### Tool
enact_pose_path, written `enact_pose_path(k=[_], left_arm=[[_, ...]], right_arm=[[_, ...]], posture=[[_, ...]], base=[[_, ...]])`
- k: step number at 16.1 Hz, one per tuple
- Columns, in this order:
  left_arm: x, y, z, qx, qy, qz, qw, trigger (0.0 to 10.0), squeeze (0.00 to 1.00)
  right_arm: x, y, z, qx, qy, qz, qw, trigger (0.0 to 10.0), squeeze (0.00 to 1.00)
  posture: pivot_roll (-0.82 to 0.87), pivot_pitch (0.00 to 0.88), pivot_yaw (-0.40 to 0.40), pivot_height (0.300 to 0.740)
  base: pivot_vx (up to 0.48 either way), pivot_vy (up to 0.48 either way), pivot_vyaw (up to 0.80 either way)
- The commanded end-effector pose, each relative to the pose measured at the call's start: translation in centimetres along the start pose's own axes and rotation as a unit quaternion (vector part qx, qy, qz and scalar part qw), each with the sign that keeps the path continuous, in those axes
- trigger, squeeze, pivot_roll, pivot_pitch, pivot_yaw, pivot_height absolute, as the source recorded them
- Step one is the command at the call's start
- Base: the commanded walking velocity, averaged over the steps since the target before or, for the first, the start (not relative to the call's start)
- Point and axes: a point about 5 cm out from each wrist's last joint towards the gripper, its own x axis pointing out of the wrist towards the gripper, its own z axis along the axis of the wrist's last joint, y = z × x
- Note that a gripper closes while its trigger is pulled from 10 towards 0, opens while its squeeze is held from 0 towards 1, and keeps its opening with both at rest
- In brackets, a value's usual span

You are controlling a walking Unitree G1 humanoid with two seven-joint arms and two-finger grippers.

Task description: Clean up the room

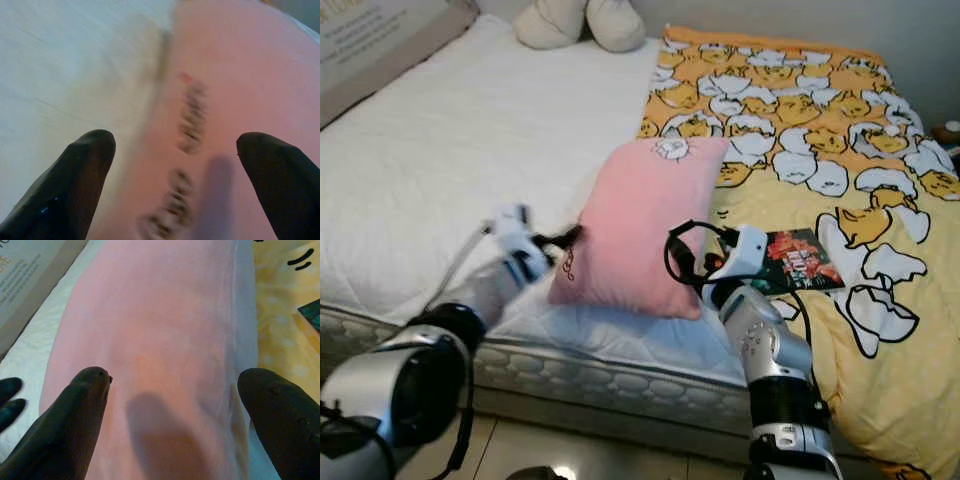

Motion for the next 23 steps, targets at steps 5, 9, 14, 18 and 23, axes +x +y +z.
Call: enact_pose_path(k=[5, 9, 14, 18, 23], left_arm=[[-0.7, 2.3, -0.1, 0.014, 0.004, 0.054, 0.998, 10.0, 0.0], [-0.6, 1.6, -2.1, 0.019, 0.04, 0.048, 0.998, 10.0, 0.0], [0.4, -2.4, -4.0, 0.038, 0.069, -0.016, 0.997, 10.0, 0.0], [0.5, -3.7, -4.5, 0.033, 0.083, -0.052, 0.995, 0.0, 0.0], [0.8, -4.5, -3.4, 0.027, 0.054, -0.069, 0.996, 0.0, 0.0]], right_arm=[[0.1, -0.3, -0.9, -0.01, 0.016, -0.007, 1.0, 10.0, 0.0], [-0.1, -0.4, -0.9, -0.019, 0.017, -0.008, 1.0, 10.0, 0.0], [-0.6, -0.4, -1.5, -0.041, 0.026, -0.003, 0.999, 10.0, 0.0], [-0.3, 0.4, -2.0, -0.039, 0.026, 0.009, 0.999, 0.0, 0.0], [-0.6, 0.9, -1.7, -0.036, 0.017, 0.03, 0.999, 0.0, 0.0]], posture=[[-0.09, 0.0, -0.009, 0.74], [-0.11, 0.0, -0.007, 0.74], [-0.12, 0.0, -0.003, 0.74], [-0.11, 0.0, 0.006, 0.74], [-0.1, 0.0, 0.01, 0.74]], base=[[0.0, 0.0, 0.0], [0.0, 0.0, 0.0], [0.0, 0.0, 0.0], [0.0, 0.0, 0.0], [0.0, 0.0, 0.0]])
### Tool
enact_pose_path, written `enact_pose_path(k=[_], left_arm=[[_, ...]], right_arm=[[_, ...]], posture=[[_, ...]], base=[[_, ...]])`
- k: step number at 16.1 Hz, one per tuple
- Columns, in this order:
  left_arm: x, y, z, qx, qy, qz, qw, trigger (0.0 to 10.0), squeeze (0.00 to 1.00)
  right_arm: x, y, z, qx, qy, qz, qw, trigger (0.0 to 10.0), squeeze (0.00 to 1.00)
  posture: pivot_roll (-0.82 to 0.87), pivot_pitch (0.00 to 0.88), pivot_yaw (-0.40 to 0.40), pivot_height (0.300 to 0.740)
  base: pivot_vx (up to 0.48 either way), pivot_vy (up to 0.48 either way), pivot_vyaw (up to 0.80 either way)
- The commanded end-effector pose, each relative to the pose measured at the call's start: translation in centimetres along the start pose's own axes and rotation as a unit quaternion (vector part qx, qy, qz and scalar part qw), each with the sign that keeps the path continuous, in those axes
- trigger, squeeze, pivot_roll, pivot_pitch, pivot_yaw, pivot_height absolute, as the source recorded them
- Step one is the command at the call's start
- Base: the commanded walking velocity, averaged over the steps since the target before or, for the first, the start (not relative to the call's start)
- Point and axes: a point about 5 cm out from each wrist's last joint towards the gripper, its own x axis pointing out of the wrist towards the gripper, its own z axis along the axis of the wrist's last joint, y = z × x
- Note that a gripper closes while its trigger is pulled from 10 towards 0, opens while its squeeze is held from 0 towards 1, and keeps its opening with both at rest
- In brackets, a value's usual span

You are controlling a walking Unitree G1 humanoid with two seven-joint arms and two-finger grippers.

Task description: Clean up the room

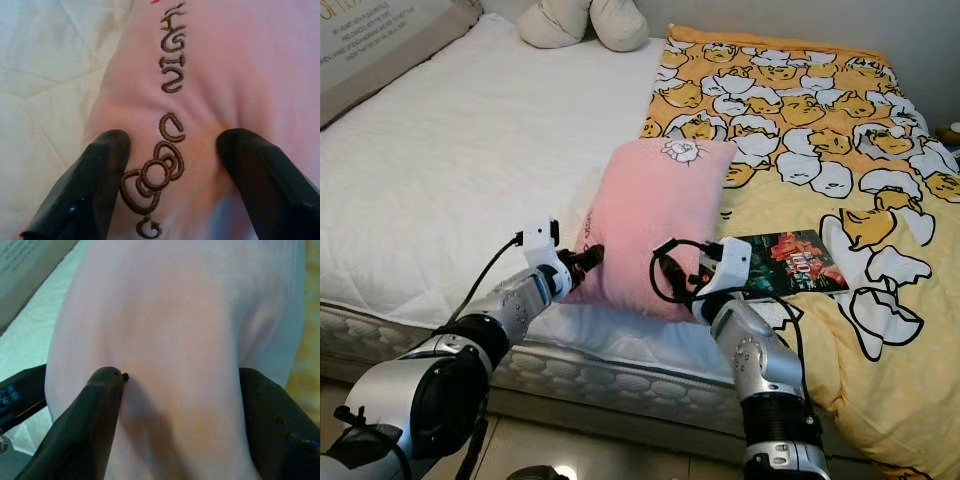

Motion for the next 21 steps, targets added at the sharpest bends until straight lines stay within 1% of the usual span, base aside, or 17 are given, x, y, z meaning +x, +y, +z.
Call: enact_pose_path(k=[1, 3, 5, 7, 9, 10, 12, 13, 15, 16, 17, 18, 19, 20, 21], left_arm=[[0.3, -1.1, 0.9, 0.002, -0.015, -0.023, 1.0, 0.0, 0.0], [0.3, -1.3, 0.9, -0.002, -0.017, -0.039, 0.999, 0.0, 0.0], [0.2, -1.1, 0.9, -0.012, -0.021, -0.045, 0.999, 0.0, 0.0], [0.2, -1.1, 1.5, -0.024, -0.037, -0.051, 0.998, 0.0, 0.0], [0.2, -1.4, 2.7, -0.033, -0.061, -0.068, 0.995, 0.0, 0.0], [0.2, -1.7, 3.8, -0.035, -0.082, -0.085, 0.992, 0.0, 0.0], [0.1, -2.4, 5.6, -0.045, -0.113, -0.116, 0.986, 0.0, 0.0], [0.0, -2.6, 6.1, -0.045, -0.121, -0.125, 0.984, 0.0, 0.0], [-0.2, -3.1, 7.4, -0.036, -0.142, -0.148, 0.978, 0.0, 0.0], [-0.2, -3.4, 7.9, -0.024, -0.149, -0.157, 0.976, 0.0, 0.0], [-0.3, -3.6, 8.2, -0.009, -0.152, -0.163, 0.975, 0.0, 0.0], [-0.4, -3.6, 8.2, 0.026, -0.145, -0.163, 0.975, 0.0, 0.0], [-0.4, -2.9, 7.8, 0.078, -0.134, -0.131, 0.979, 10.0, 0.0], [-0.5, -2.4, 7.8, 0.097, -0.135, -0.112, 0.98, 10.0, 0.0], [-0.6, -1.9, 7.9, 0.109, -0.137, -0.098, 0.98, 10.0, 1.0]], right_arm=[[-0.1, 0.3, 0.4, -0.003, -0.009, 0.012, 1.0, 0.0, 0.0], [-0.3, 0.2, 0.5, -0.003, -0.012, 0.013, 1.0, 0.0, 0.0], [-0.5, 0.2, 0.7, -0.006, -0.02, 0.015, 1.0, 0.0, 0.0], [-0.7, 0.2, 1.2, -0.016, -0.034, 0.013, 0.999, 0.0, 0.0], [-0.9, 0.3, 2.3, -0.031, -0.055, 0.01, 0.998, 0.0, 0.0], [-1.0, 0.4, 3.3, -0.043, -0.075, 0.009, 0.996, 0.0, 0.0], [-1.1, 0.7, 4.7, -0.058, -0.099, 0.012, 0.993, 0.0, 0.0], [-1.1, 0.9, 5.2, -0.06, -0.105, 0.013, 0.993, 0.0, 0.0], [-1.1, 1.1, 6.1, -0.066, -0.119, 0.014, 0.991, 0.0, 0.0], [-1.1, 1.2, 6.3, -0.069, -0.124, 0.014, 0.99, 0.0, 0.0], [-1.1, 1.2, 6.5, -0.07, -0.126, 0.015, 0.989, 0.0, 0.0], [-1.0, 1.2, 6.5, -0.071, -0.127, 0.015, 0.989, 0.0, 0.0], [-1.0, 1.0, 6.0, -0.071, -0.122, 0.012, 0.99, 0.0, 0.0], [-1.1, 0.9, 5.8, -0.072, -0.119, 0.011, 0.99, 0.0, 0.0], [-1.1, 0.9, 5.5, -0.077, -0.115, 0.009, 0.99, 0.0, 0.0]], posture=[[-0.1, 0.0, 0.013, 0.74], [-0.1, 0.0, 0.015, 0.74], [-0.11, 0.0, 0.018, 0.74], [-0.11, 0.0, 0.018, 0.74], [-0.11, 0.0, 0.02, 0.74], [-0.11, 0.0, 0.02, 0.74], [-0.11, 0.0, 0.02, 0.74], [-0.1, 0.0, 0.02, 0.74], [-0.1, 0.0, 0.02, 0.74], [-0.09, 0.0, 0.017, 0.74], [-0.09, 0.0, 0.016, 0.74], [-0.09, 0.0, 0.016, 0.74], [-0.08, 0.0, 0.017, 0.74], [-0.08, 0.0, 0.018, 0.74], [-0.08, 0.0, 0.018, 0.74]], base=[[0.0, 0.0, 0.0], [0.0, 0.0, 0.0], [0.0, 0.0, 0.0], [0.0, 0.0, 0.0], [0.0, 0.0, 0.0], [0.0, 0.0, 0.0], [0.0, 0.0, 0.0], [0.0, 0.0, 0.0], [0.0, 0.0, 0.0], [0.0, 0.0, 0.0], [0.0, 0.0, 0.0], [0.0, 0.0, 0.0], [0.0, 0.0, 0.0], [0.0, 0.0, 0.0], [0.0, 0.0, 0.0]])
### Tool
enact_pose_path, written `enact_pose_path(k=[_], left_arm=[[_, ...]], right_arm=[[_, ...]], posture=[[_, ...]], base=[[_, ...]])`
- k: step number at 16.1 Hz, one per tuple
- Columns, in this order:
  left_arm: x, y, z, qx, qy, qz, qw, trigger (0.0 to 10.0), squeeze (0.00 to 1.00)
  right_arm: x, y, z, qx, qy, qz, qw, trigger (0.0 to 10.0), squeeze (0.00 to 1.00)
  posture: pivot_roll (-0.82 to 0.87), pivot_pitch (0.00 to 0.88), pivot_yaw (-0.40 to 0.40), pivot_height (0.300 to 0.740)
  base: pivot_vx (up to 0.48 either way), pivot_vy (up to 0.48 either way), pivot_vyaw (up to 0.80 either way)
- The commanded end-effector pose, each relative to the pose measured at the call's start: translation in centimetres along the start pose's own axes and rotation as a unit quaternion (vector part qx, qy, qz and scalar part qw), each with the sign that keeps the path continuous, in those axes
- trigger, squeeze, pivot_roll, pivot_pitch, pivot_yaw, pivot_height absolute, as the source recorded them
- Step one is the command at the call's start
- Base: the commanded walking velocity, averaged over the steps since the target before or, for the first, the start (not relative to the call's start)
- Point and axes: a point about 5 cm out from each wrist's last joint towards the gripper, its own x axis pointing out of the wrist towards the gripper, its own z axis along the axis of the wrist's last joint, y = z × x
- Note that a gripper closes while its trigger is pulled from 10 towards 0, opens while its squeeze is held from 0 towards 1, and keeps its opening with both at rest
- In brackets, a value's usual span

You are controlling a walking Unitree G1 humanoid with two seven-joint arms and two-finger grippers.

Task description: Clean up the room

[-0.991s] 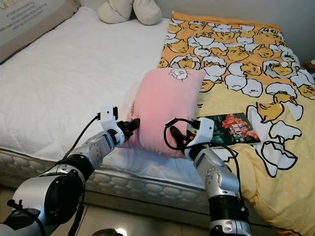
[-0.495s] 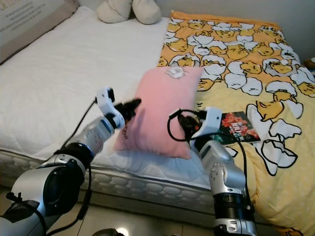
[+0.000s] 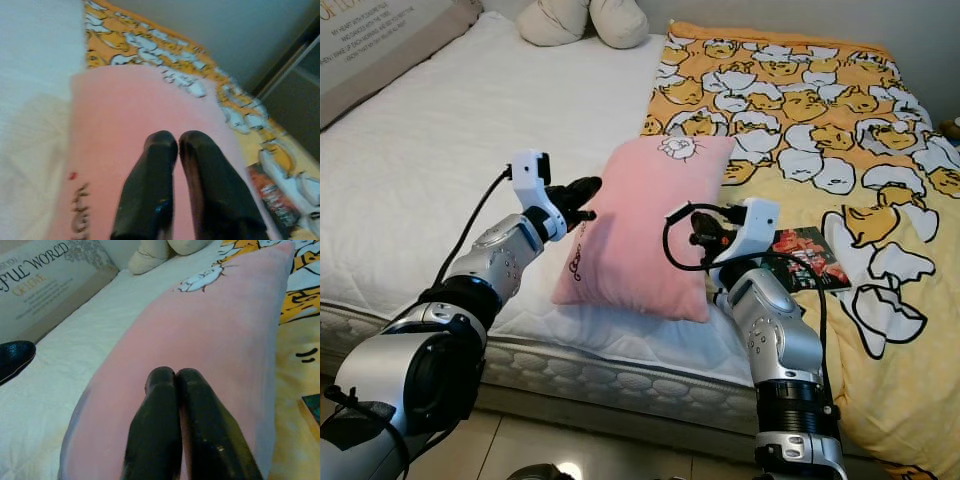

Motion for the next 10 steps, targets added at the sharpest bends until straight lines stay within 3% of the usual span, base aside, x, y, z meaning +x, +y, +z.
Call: enact_pose_path(k=[1, 2, 4, 5, 6, 7, 8, 10], left_arm=[[-0.4, 0.8, 0.2, 0.025, -0.001, 0.018, 1.0, 10.0, 1.0], [-0.9, 1.8, 0.7, 0.086, -0.005, 0.048, 0.995, 10.0, 1.0], [-1.1, 2.1, 1.1, 0.123, -0.011, 0.062, 0.99, 10.0, 1.0], [-1.3, 2.4, 1.5, 0.155, -0.022, 0.074, 0.985, 10.0, 1.0], [-1.7, 2.8, 1.8, 0.174, -0.038, 0.091, 0.98, 10.0, 1.0], [-3.1, 4.0, 2.1, 0.187, -0.075, 0.127, 0.971, 10.0, 1.0], [-3.8, 4.5, 2.0, 0.183, -0.09, 0.142, 0.969, 10.0, 1.0], [-4.4, 4.3, 1.6, 0.194, -0.098, 0.137, 0.966, 10.0, 1.0]], right_arm=[[-0.2, -0.2, 0.0, -0.018, 0.0, -0.005, 1.0, 0.0, 0.0], [-0.5, -1.1, -0.5, -0.115, 0.015, -0.056, 0.992, 10.0, 0.0], [-0.7, -1.7, -0.5, -0.181, 0.012, -0.084, 0.98, 10.0, 0.0], [-1.1, -2.1, 0.0, -0.192, -0.018, -0.111, 0.975, 10.0, 0.0], [-1.7, -2.5, 0.5, -0.193, -0.046, -0.138, 0.97, 10.0, 1.0], [-3.5, -2.9, 1.0, -0.208, -0.093, -0.178, 0.957, 10.0, 1.0], [-4.2, -2.9, 1.0, -0.217, -0.105, -0.188, 0.952, 10.0, 1.0], [-4.8, -3.0, 0.8, -0.218, -0.11, -0.199, 0.949, 10.0, 1.0]], posture=[[-0.08, 0.0, 0.018, 0.74], [-0.08, 0.0, 0.019, 0.74], [-0.08, 0.0, 0.019, 0.74], [-0.09, 0.0, 0.023, 0.74], [-0.09, 0.0, 0.024, 0.74], [-0.09, 0.0, 0.027, 0.74], [-0.09, 0.0, 0.027, 0.74], [-0.08, 0.0, 0.022, 0.74]], base=[[0.0, 0.0, 0.0], [0.0, 0.0, 0.0], [0.0, 0.0, 0.0], [0.0, 0.0, 0.0], [0.0, 0.0, 0.0], [0.0, 0.0, 0.0], [0.0, 0.0, 0.0], [0.0, 0.0, 0.0]])
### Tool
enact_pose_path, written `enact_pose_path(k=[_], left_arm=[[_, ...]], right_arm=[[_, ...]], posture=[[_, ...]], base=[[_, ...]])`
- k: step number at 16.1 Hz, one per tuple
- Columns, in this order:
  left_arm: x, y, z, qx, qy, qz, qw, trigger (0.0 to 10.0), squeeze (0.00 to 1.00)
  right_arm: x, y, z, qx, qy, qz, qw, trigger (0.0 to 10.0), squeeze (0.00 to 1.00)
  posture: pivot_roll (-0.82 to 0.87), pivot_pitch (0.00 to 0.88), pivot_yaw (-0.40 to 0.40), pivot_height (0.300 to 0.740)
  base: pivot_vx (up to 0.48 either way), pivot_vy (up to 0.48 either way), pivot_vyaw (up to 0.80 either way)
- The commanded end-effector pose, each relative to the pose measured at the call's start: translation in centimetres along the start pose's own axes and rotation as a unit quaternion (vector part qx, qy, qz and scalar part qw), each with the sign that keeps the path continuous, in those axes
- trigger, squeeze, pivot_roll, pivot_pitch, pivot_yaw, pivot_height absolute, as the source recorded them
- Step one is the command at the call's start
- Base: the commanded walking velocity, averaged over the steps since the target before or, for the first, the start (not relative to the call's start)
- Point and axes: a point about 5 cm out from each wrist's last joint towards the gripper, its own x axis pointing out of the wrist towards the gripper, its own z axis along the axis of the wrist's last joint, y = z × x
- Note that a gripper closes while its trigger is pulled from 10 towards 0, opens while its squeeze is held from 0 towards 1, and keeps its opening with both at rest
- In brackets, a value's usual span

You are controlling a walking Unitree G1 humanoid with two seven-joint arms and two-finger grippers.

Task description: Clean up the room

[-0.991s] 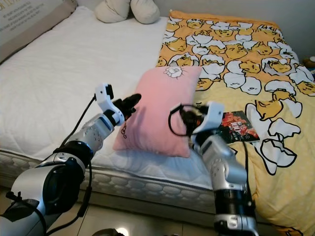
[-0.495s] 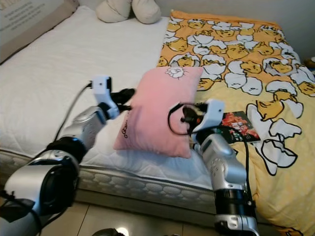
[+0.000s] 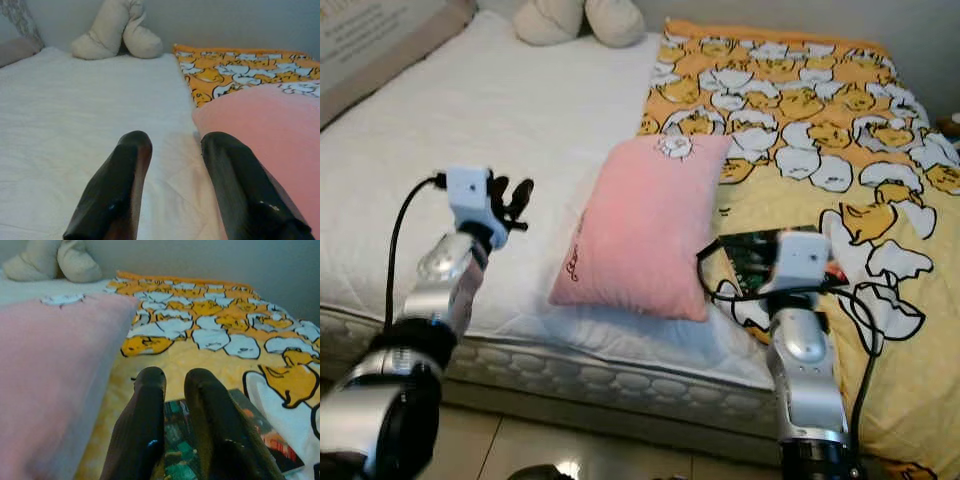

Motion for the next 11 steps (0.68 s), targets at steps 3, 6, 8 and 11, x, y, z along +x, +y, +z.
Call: enact_pose_path(k=[3, 6, 8, 11], left_arm=[[-1.6, -1.6, 0.4, 0.03, -0.032, -0.006, 0.999, 10.0, 1.0], [-2.6, -3.0, -0.1, 0.031, -0.021, -0.008, 0.999, 10.0, 1.0], [-2.4, -3.7, 0.1, 0.04, -0.012, -0.023, 0.999, 10.0, 1.0], [-2.9, -3.3, 0.2, 0.061, 0.006, -0.027, 0.998, 10.0, 1.0]], right_arm=[[-0.4, 1.1, 0.6, -0.012, -0.034, 0.001, 0.999, 10.0, 1.0], [-0.3, 1.3, 0.7, -0.005, -0.046, -0.002, 0.999, 10.0, 1.0], [0.3, 0.6, 1.4, 0.007, -0.06, -0.014, 0.998, 10.0, 1.0], [1.0, 1.2, 1.3, 0.02, -0.049, -0.007, 0.999, 10.0, 1.0]], posture=[[-0.05, 0.0, 0.017, 0.74], [-0.05, 0.0, 0.028, 0.74], [-0.05, 0.0, 0.062, 0.74], [-0.02, 0.0, 0.054, 0.74]], base=[[0.0, 0.0, 0.0], [0.0, 0.0, 0.0], [0.0, 0.0, 0.0], [0.0, 0.0, 0.0]])
